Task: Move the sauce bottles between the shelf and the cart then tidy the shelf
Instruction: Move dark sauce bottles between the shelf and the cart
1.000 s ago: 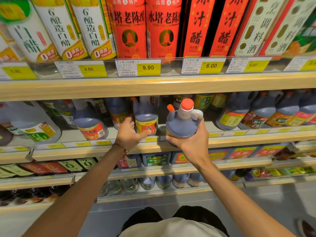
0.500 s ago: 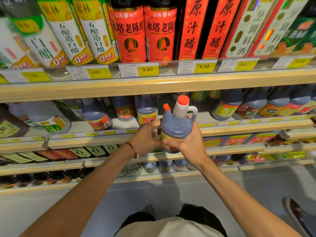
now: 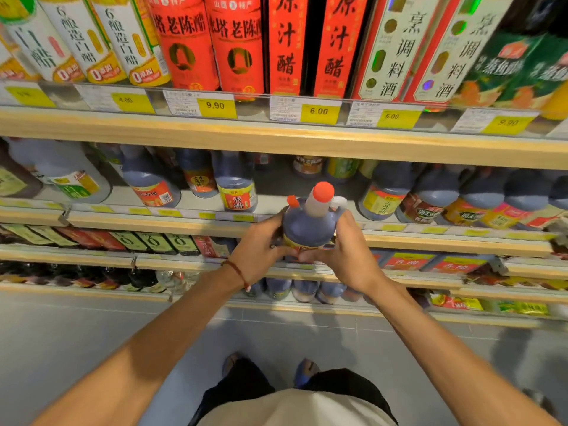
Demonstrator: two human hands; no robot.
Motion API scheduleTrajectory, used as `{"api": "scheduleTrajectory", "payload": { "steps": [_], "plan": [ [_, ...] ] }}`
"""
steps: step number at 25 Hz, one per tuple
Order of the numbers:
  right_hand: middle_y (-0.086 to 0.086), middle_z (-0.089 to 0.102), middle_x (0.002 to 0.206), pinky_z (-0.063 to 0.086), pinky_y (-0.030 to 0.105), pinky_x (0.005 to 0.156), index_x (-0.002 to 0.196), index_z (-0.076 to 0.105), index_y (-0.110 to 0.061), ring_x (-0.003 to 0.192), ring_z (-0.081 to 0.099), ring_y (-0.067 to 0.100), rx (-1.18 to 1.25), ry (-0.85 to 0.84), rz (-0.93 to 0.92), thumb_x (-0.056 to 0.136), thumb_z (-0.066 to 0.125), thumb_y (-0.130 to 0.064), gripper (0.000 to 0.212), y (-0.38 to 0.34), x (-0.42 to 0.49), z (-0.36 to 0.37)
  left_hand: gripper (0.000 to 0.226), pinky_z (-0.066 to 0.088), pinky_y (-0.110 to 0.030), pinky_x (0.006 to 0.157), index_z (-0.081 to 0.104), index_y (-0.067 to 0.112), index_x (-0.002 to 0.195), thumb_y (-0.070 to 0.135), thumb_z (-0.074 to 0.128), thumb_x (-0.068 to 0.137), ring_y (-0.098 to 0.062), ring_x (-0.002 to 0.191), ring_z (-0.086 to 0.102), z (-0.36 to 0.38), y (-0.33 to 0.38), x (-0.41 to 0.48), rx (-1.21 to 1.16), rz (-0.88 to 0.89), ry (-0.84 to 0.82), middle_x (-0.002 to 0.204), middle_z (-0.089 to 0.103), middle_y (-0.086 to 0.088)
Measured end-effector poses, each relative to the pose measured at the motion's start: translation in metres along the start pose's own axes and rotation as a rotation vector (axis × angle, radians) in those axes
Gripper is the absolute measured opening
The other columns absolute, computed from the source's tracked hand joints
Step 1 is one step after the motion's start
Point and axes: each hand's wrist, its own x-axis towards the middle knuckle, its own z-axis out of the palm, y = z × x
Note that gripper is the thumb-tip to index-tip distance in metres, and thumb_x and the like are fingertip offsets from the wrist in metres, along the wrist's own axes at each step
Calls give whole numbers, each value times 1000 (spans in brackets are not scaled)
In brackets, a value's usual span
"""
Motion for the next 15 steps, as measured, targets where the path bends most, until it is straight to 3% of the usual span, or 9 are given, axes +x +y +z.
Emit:
{"api": "scheduleTrajectory", "payload": {
  "steps": [1, 3, 5, 8, 11, 13, 15],
  "plan": [
    [7, 55, 122, 54, 24, 86, 127, 51, -11, 109, 57, 9, 28, 63, -13, 66, 97, -18, 77, 4, -2, 1, 58, 50, -27, 100, 53, 7, 134, 11, 77, 81, -20, 116, 61, 5, 0, 1, 81, 41, 36, 125, 64, 1],
    [11, 52, 125, 53, 14, 81, 129, 53, -7, 108, 56, -7, 116, 167, -49, 68, 94, -3, 73, 12, 1, 6, 58, 40, -8, 100, 51, 1, 137, 3, 73, 83, -15, 121, 56, 13, -1, 4, 172, 123, 117, 127, 57, 6],
    [3, 46, 127, 52, 13, 86, 136, 55, -12, 115, 50, -11, 51, 242, -129, 68, 92, 1, 78, 20, 10, 15, 59, 38, -3, 96, 47, -3, 140, -8, 67, 85, -1, 123, 51, 17, -6, 11, 101, 103, 202, 135, 50, 6],
    [-5, 42, 131, 55, 34, 97, 143, 53, -16, 122, 52, 6, 62, 290, -174, 79, 83, -2, 72, 31, 31, 31, 65, 36, -3, 100, 43, 10, 147, -7, 64, 87, 2, 126, 45, 18, -21, 27, 160, 75, 325, 141, 49, 6],
    [-1, 43, 132, 50, 22, 96, 137, 52, -20, 118, 51, 0, 98, 316, -184, 83, 79, -4, 63, 35, 55, 44, 57, 33, -8, 107, 47, 4, 143, 3, 66, 89, -6, 128, 45, 15, -46, 50, 334, 220, 407, 142, 53, -4],
    [2, 47, 121, 43, 13, 85, 124, 52, -23, 107, 50, -10, 76, 321, -205, 81, 76, -4, 53, 41, 74, 47, 50, 39, -10, 101, 54, -1, 135, -2, 65, 86, -6, 118, 54, 17, -61, 67, 335, 256, 481, 131, 61, -7],
    [3, 49, 110, 35, 2, 79, 119, 57, -15, 94, 44, -15, 10, 331, -204, 79, 80, -6, 47, 47, 92, 48, 43, 49, -21, 90, 58, 0, 128, -4, 61, 86, -17, 99, 61, 20, -80, 82, 299, 210, 521, 112, 68, -12]
  ]
}}
